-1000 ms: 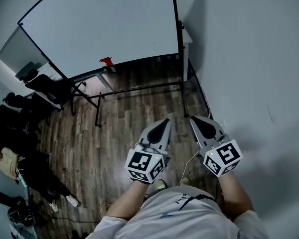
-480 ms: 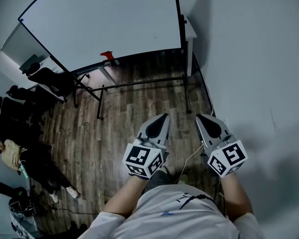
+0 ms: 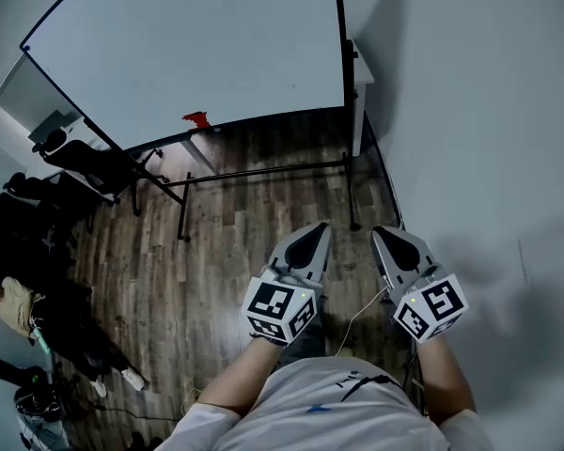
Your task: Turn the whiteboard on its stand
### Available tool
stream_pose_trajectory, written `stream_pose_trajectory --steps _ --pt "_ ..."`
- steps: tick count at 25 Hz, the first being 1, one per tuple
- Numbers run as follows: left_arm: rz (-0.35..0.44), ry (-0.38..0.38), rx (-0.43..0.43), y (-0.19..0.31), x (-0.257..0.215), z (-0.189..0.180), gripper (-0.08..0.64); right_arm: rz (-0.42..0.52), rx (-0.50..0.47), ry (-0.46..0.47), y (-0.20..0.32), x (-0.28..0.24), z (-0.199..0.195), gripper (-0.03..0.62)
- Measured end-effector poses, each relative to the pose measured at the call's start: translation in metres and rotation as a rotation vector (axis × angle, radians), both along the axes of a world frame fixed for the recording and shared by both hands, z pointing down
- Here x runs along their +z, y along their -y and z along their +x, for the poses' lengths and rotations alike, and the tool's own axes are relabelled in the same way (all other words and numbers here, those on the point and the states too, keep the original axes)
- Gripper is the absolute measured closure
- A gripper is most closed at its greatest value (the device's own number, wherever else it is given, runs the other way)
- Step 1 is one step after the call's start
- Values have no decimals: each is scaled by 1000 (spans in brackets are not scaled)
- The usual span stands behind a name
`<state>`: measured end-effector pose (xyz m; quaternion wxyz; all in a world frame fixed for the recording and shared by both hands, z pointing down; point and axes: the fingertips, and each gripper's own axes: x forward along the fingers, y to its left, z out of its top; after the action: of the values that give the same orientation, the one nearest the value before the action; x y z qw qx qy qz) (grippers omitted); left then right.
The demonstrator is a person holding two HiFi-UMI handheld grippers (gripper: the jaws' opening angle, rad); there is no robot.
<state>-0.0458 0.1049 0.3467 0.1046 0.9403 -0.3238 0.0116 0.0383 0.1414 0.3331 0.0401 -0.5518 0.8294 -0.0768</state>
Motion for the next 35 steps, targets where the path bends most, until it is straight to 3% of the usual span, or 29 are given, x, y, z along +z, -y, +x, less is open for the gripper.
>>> stream_pose_trajectory --steps 13,19,27,35 --pt "63 20 110 181 -2 9 549 5 67 -33 187 -8 -11 580" --pt "36 1 132 235 5 15 549 -25 104 -58 238 0 -11 580" --pt "18 8 136 297 18 44 549 -30 97 -47 309 13 21 580" --pt "37 42 75 375 28 96 549 -17 33 -58 398 24 77 580"
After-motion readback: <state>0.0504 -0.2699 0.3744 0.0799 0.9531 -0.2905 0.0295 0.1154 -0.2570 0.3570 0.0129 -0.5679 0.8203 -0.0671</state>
